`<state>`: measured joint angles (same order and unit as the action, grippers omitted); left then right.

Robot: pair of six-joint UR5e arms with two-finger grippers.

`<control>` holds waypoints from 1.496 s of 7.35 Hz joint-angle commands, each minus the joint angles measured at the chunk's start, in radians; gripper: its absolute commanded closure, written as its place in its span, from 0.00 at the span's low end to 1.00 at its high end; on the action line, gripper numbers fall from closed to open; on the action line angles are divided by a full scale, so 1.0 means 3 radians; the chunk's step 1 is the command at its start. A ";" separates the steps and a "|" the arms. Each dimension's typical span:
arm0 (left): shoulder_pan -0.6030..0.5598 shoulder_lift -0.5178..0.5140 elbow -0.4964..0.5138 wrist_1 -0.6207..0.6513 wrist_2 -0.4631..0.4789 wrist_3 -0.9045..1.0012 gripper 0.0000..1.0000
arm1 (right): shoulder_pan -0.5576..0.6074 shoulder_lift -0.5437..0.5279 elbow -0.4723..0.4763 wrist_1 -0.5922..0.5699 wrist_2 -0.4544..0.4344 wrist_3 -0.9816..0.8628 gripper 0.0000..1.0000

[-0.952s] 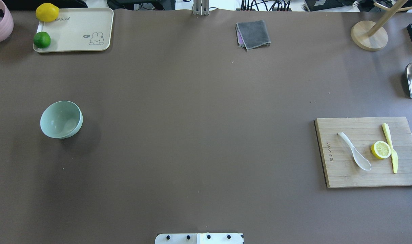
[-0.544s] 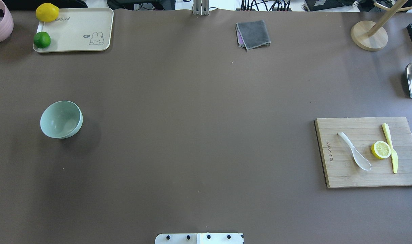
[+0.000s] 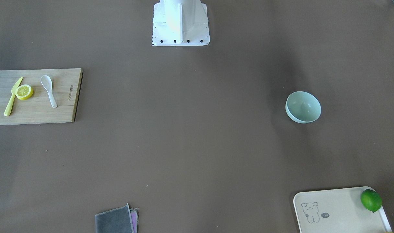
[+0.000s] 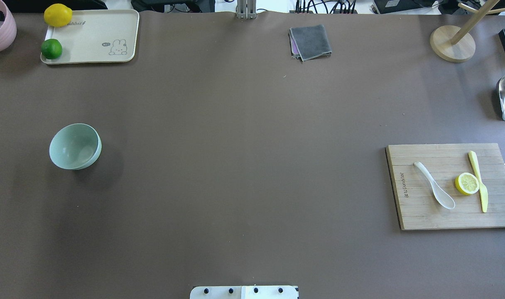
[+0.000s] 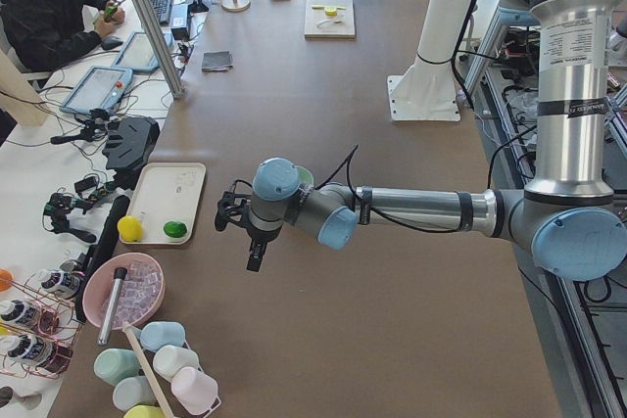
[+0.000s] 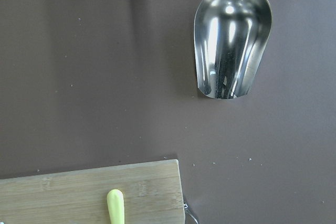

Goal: Place spoon in bowl

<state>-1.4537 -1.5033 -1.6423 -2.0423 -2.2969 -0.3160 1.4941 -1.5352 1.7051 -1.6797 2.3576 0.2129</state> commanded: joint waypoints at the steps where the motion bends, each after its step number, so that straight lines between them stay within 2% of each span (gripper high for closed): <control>1: -0.0002 0.0000 0.0024 -0.0003 -0.0003 0.0005 0.02 | 0.0000 0.0004 -0.0003 0.0000 0.0006 0.0006 0.00; 5: 0.0064 -0.0005 -0.0012 -0.0064 -0.0019 0.0015 0.02 | -0.0005 0.0004 -0.0003 0.0000 0.0016 0.0006 0.00; 6: 0.0197 -0.0061 -0.0027 -0.0242 -0.0019 0.0020 0.02 | -0.0005 0.0004 -0.0003 0.0000 0.0016 0.0016 0.00; 7: 0.0421 -0.0066 0.0028 -0.0603 0.0022 0.0015 0.02 | -0.0005 -0.0016 0.0012 0.0005 0.0016 0.0016 0.00; 8: 0.0610 -0.0107 0.0069 -0.0703 0.0017 -0.0116 0.02 | -0.0005 -0.0016 0.0012 0.0005 0.0016 0.0022 0.00; 9: 0.0693 -0.0315 0.0090 -0.0689 -0.0008 -0.0624 0.02 | -0.0020 -0.0001 0.0002 0.0005 0.0006 0.0027 0.00; 11: 0.1213 -0.0566 0.0090 -0.0739 0.0093 -0.1536 0.02 | -0.0031 0.0004 -0.0003 0.0005 0.0006 0.0027 0.00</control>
<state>-1.1839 -1.6257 -1.6161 -2.2525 -2.2884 -0.6224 1.4871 -1.5351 1.7052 -1.6782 2.3597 0.2206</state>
